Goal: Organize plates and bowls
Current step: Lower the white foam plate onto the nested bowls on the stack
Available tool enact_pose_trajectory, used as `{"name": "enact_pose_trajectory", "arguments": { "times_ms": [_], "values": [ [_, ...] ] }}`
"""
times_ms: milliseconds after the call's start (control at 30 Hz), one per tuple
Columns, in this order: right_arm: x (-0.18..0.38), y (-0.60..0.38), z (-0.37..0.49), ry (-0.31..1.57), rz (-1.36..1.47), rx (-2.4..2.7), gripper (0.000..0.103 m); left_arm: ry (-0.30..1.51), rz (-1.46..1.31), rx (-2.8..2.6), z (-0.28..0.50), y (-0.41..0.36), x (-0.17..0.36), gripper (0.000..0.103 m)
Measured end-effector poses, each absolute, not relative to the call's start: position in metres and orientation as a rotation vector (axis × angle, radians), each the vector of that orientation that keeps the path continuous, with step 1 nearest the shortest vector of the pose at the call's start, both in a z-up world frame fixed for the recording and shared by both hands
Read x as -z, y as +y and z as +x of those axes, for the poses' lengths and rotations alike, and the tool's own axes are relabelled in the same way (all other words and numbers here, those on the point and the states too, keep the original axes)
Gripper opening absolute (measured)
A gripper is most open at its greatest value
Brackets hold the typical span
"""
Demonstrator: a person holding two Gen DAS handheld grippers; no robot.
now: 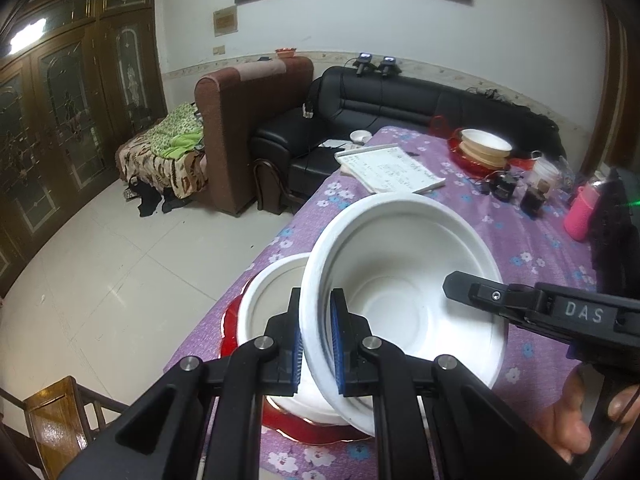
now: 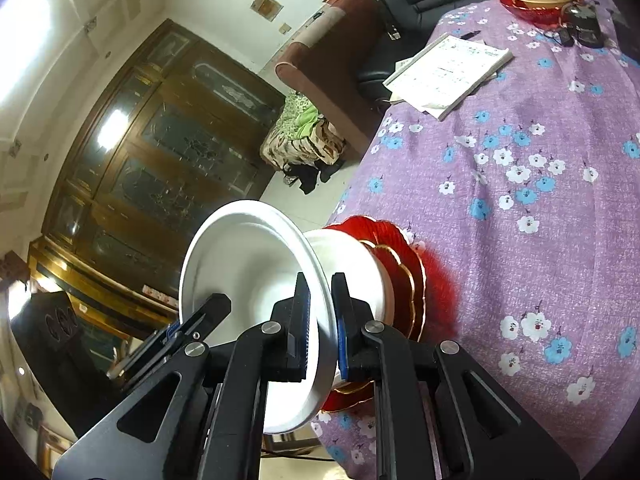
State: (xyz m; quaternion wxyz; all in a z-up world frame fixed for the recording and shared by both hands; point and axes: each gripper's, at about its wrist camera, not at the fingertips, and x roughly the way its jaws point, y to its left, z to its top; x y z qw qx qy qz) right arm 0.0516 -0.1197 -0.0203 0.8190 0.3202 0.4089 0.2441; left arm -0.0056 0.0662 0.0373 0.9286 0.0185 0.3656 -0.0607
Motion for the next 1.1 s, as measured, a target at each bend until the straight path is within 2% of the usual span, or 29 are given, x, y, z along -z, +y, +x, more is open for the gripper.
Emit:
{"name": "enact_pose_trajectory", "arguments": {
  "times_ms": [467, 1100],
  "values": [
    [0.039, -0.102, 0.076, 0.846, 0.639, -0.564, 0.013, 0.671, 0.089, 0.155, 0.021, 0.075, -0.027, 0.01],
    [0.07, -0.104, 0.11, 0.925, 0.699, -0.676, 0.013, 0.596, 0.363, 0.275, 0.033, 0.075, -0.007, 0.012]
  ]
}}
